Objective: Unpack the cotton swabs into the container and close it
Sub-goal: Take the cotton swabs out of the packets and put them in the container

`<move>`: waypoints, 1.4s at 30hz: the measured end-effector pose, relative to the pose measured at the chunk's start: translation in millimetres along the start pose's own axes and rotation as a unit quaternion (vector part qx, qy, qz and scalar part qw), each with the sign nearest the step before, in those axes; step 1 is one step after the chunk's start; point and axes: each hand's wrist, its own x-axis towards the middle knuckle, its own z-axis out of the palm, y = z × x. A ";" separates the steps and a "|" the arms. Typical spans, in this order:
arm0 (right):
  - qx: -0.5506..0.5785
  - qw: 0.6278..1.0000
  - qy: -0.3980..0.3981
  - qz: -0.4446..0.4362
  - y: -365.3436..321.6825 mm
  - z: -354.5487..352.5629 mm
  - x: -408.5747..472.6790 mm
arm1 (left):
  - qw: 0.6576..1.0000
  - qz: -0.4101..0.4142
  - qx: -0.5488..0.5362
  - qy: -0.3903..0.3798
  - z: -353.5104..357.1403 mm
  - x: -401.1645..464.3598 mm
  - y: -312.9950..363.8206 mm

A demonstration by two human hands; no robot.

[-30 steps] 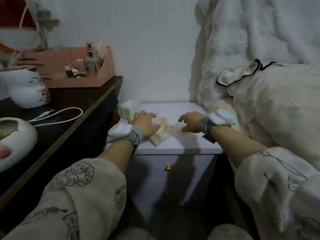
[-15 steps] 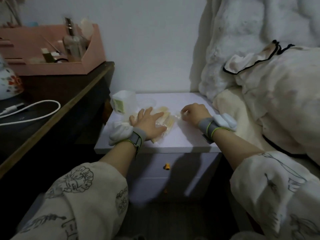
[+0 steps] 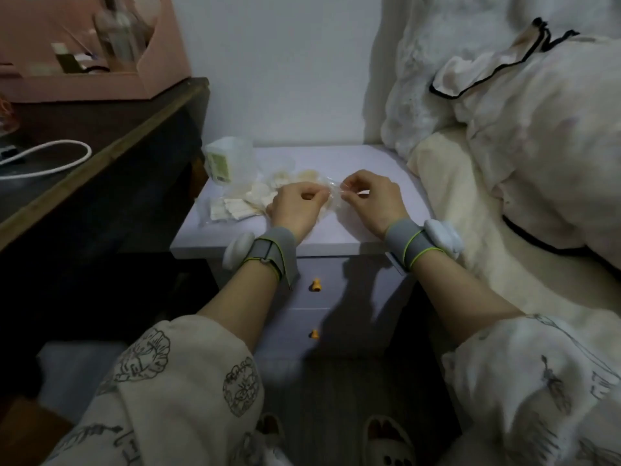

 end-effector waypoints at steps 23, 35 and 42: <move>-0.010 1.000 0.023 -0.016 0.0 6.7 3.8 | 0.984 0.014 -0.179 -0.001 0.8 4.5 -4.7; 0.002 0.999 -0.031 -0.026 -4.6 3.7 1.6 | 0.992 -0.006 -0.129 0.003 -3.4 8.9 -5.3; -0.020 0.999 -0.024 -0.037 -5.1 2.6 2.6 | 0.992 -0.009 -0.122 -0.015 -3.8 9.1 -6.3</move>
